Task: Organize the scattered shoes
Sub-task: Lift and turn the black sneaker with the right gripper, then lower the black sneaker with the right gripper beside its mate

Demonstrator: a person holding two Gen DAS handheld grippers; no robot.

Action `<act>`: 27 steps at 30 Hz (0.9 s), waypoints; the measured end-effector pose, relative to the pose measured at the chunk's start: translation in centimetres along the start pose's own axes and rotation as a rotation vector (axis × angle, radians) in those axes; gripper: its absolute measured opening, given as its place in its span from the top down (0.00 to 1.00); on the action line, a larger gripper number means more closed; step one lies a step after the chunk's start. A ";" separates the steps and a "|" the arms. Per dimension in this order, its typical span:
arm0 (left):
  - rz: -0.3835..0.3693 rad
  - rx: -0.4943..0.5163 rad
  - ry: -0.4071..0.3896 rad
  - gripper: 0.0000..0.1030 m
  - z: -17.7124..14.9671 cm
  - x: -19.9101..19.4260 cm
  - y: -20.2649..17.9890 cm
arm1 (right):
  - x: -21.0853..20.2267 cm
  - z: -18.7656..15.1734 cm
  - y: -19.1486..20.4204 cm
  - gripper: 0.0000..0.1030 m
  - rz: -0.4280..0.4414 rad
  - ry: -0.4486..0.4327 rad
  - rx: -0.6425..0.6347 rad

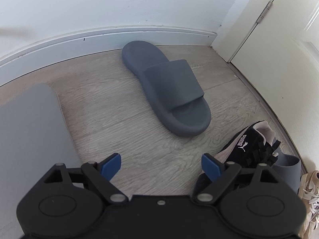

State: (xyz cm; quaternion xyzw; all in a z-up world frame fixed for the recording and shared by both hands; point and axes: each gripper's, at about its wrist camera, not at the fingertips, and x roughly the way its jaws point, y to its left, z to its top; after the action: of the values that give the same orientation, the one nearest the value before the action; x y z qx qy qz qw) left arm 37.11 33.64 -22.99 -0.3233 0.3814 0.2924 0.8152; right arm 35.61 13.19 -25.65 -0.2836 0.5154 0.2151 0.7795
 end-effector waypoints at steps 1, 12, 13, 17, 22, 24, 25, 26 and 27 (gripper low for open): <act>-0.001 0.005 0.000 0.14 0.0 0.0 -0.1 | -0.3 -0.3 -0.6 0.12 0.007 0.002 0.042; -0.003 0.023 -0.001 0.14 -0.2 0.0 -0.4 | -0.4 0.2 -6.4 0.16 -0.058 -0.033 0.630; -0.004 0.021 0.001 0.14 -0.2 0.0 -0.4 | -0.1 0.6 -6.5 0.16 -0.064 -0.036 0.646; -0.009 0.018 0.004 0.14 -0.1 0.0 -0.3 | 0.3 1.9 -6.1 0.16 -0.080 -0.037 0.635; -0.010 0.020 0.005 0.14 -0.2 0.1 -0.4 | 0.3 2.1 -4.9 0.16 -0.061 -0.036 0.567; -0.007 0.021 0.003 0.14 -0.2 0.0 -0.4 | 0.7 2.2 -4.6 0.16 -0.056 -0.039 0.534; -0.007 0.020 0.001 0.14 -0.2 0.0 -0.4 | 0.6 2.1 -4.4 0.16 -0.061 -0.046 0.527; -0.006 0.020 0.000 0.14 -0.2 0.0 -0.3 | 0.6 2.1 -4.1 0.16 -0.067 -0.052 0.520; -0.006 0.017 0.001 0.14 -0.2 0.0 -0.3 | 0.5 2.0 -4.2 0.16 -0.063 -0.055 0.522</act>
State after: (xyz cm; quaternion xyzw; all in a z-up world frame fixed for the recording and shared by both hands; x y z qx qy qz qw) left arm 37.25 33.32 -22.98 -0.3174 0.3833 0.2865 0.8187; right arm 39.78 11.41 -24.56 -0.0829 0.5231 0.0580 0.8462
